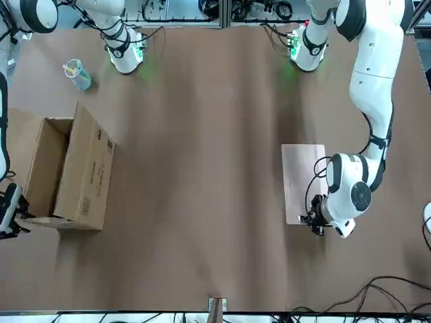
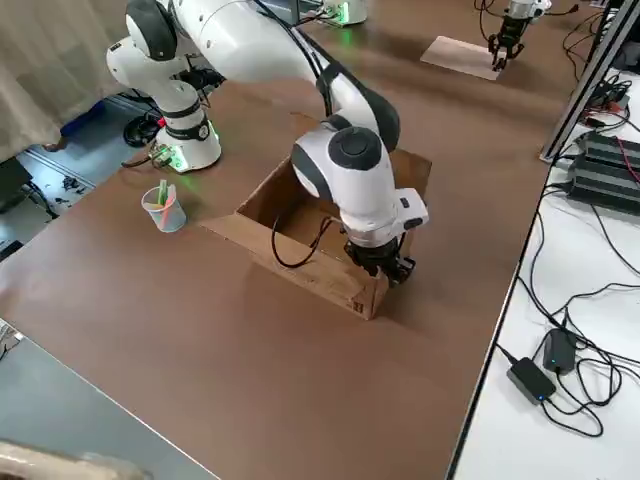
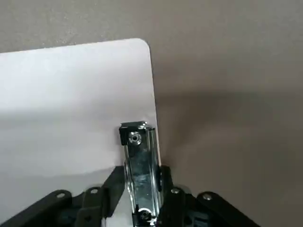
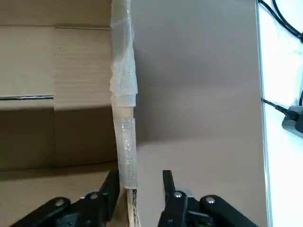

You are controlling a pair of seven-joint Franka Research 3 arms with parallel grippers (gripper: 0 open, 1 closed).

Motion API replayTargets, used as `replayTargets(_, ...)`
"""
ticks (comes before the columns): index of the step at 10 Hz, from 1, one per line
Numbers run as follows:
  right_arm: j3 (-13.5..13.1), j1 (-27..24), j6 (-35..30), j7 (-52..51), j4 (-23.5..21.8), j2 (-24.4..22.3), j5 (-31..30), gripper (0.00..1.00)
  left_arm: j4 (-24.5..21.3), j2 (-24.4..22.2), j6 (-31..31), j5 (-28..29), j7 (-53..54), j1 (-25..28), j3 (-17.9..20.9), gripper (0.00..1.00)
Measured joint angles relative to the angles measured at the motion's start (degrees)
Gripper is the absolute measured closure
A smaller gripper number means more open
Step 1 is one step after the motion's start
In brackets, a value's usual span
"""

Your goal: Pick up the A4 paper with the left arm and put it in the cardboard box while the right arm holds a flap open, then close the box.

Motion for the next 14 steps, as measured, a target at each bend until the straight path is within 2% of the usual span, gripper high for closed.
replayTargets(2,-0.1,-0.1,0.4,0.0,0.0,0.0,0.0,0.6,0.1,0.0,-0.2,0.0,0.0,0.0,0.0,0.69)
replayTargets(4,-0.2,-0.3,0.6,0.0,0.0,0.1,0.0,0.71,0.1,0.0,-0.2,0.0,0.0,0.0,0.0,0.69)
replayTargets(8,-0.2,-0.4,1.8,0.0,0.0,0.3,0.0,0.78,0.1,0.0,-0.2,0.0,0.0,0.0,0.0,0.69)
replayTargets(11,-0.2,-0.3,2.1,-0.1,0.0,0.4,-0.7,0.94,0.2,0.1,-0.2,0.0,0.0,0.0,0.0,0.69)
replayTargets(14,-0.2,-0.3,2.1,-0.1,0.0,0.4,-0.8,0.94,0.3,0.1,-0.4,0.2,0.0,-0.1,0.0,0.69)
